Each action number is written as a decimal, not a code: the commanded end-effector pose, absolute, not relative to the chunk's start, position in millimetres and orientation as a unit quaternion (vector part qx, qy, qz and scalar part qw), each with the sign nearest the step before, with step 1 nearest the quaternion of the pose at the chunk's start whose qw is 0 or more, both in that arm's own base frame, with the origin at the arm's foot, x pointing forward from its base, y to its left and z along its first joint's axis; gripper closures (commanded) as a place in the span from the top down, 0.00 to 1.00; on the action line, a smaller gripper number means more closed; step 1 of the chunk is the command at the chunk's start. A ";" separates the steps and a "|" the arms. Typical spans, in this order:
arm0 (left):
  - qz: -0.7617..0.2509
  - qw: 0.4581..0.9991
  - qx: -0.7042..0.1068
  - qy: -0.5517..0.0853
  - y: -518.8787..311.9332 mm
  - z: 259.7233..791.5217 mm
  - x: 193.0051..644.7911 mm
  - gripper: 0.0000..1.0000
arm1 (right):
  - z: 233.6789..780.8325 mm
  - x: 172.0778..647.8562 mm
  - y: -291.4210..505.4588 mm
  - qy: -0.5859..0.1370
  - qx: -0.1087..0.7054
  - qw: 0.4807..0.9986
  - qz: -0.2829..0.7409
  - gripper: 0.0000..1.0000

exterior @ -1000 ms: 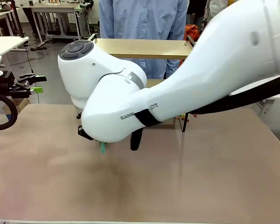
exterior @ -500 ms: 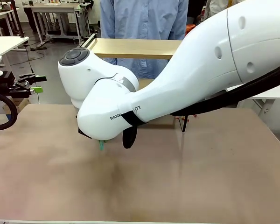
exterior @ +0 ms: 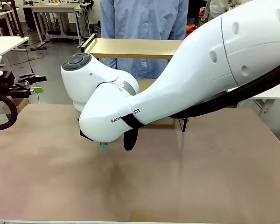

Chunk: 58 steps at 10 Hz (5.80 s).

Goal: Clean the shelf.
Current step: Clean the specific section of the Shelf indicated by the human with the Duster, then hand the Duster back to the human.

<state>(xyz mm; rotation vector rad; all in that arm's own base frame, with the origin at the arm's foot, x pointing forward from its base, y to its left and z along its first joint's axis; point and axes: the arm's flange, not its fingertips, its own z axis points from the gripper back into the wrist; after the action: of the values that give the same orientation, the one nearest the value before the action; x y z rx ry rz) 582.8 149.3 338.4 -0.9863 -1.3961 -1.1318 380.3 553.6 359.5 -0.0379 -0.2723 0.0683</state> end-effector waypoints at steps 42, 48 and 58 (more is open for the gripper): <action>-0.475 0.518 -0.410 -0.582 148.3 341.8 580.5 1.00 | 539.9 278.1 173.2 0.043 -0.038 0.908 0.415 0.13; -0.475 0.518 -0.410 -0.582 148.3 341.8 580.5 1.00 | 571.5 227.3 134.0 0.006 -0.036 0.896 0.443 0.13; -0.475 0.518 -0.410 -0.582 148.3 341.8 580.5 1.00 | 578.0 222.7 145.8 0.019 -0.052 0.905 0.421 0.13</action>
<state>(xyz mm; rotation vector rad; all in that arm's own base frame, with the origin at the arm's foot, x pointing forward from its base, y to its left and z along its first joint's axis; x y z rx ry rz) 583.0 149.3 338.7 -0.9858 -1.3964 -1.1326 222.2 143.9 574.7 -0.1015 0.0441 0.8792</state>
